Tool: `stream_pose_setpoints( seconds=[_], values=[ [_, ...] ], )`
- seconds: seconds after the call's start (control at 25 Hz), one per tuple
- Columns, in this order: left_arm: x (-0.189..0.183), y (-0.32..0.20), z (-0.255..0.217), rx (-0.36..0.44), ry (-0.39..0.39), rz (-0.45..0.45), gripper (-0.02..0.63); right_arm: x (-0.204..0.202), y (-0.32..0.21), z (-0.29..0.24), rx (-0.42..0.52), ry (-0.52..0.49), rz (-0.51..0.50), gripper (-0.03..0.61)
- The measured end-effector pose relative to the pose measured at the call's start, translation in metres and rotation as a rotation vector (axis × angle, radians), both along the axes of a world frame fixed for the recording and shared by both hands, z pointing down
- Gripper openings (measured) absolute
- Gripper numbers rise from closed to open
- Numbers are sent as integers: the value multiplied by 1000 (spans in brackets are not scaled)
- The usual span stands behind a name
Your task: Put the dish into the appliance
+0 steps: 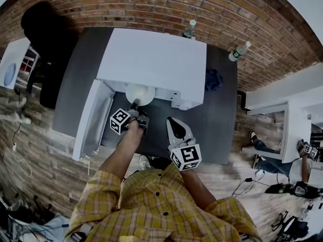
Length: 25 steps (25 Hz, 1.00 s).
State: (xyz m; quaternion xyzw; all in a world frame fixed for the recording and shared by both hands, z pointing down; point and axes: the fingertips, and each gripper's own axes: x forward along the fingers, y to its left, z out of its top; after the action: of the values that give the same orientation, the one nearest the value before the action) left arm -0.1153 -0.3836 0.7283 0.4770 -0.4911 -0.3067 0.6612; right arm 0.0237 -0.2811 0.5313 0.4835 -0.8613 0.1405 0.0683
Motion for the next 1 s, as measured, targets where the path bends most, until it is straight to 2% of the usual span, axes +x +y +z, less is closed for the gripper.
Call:
stream_pose_setpoints(
  seconds=[0.72, 1.0],
  values=[
    [3, -31, 7, -19, -18, 13, 21, 4, -8, 2, -3, 8, 12, -2],
    [5, -39, 14, -45, -11, 7, 94, 4, -9, 6, -15, 10, 13, -2]
  ],
)
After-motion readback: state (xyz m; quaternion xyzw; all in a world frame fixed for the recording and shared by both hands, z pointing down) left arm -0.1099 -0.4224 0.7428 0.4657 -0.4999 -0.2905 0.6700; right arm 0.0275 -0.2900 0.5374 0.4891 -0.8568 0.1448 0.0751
